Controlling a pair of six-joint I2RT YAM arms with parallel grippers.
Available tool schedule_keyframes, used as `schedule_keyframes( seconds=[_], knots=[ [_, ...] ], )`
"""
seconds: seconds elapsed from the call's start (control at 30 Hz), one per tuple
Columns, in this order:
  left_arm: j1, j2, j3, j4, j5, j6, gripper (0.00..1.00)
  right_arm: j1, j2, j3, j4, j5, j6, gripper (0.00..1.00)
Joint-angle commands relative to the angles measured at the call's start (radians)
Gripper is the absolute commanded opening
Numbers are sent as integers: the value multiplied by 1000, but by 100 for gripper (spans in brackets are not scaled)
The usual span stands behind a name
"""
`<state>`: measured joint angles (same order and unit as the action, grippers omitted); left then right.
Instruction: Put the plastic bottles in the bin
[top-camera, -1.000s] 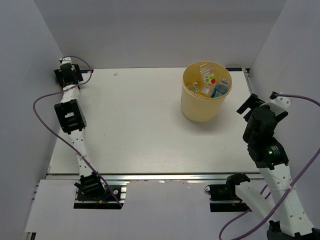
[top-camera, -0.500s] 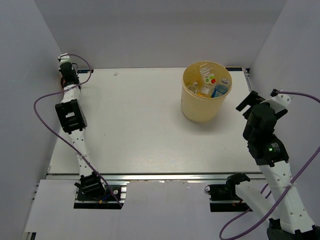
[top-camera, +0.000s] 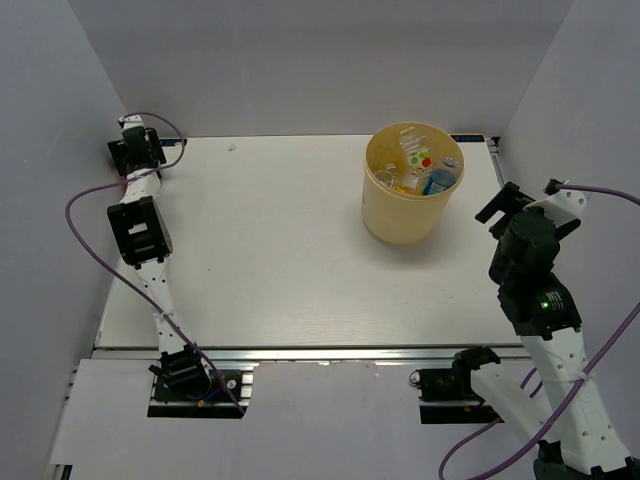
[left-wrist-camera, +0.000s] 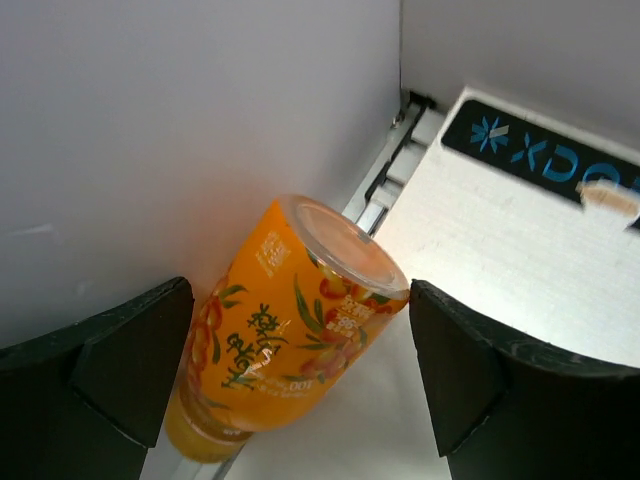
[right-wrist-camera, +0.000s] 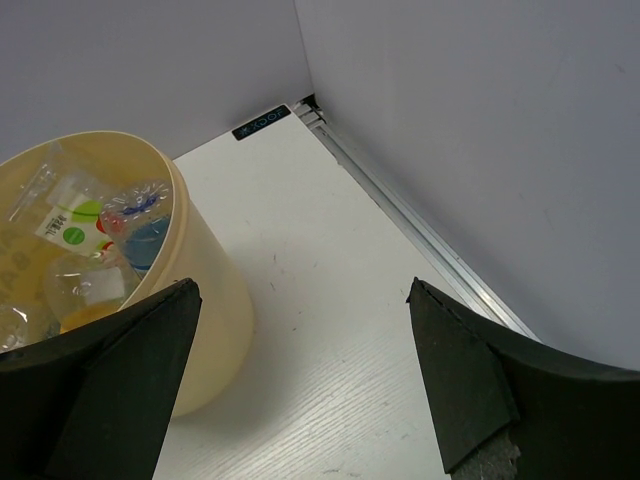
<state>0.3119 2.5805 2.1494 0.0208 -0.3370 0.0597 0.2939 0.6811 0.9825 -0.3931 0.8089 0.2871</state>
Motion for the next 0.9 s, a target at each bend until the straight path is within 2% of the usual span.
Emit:
schedule_keyframes(
  seconds=[0.0,0.1,0.2,0.33,0.43,0.63,0.8,0.87],
  knots=[
    [18,-49,12,-85,19,118,98,-2,11,56,31,27,-35,89],
    [26,-46,15,-171,165,195,98,-4,28,82,25,29,-51,89],
    [38,-20,33,-281,179,209,98,-2,49,94,30,32,-65,89],
    [38,-26,-21,-320,112,258,98,-2,89,105,25,33,-88,90],
    [39,-7,-5,-344,75,270,98,-2,101,97,54,39,-117,89],
    [30,30,99,-453,159,221,98,-2,124,82,94,35,-141,89],
    [0,64,104,-400,26,226,98,-2,117,64,121,10,-154,89],
    [-4,92,128,-410,15,215,98,-2,89,36,177,12,-169,89]
  ],
)
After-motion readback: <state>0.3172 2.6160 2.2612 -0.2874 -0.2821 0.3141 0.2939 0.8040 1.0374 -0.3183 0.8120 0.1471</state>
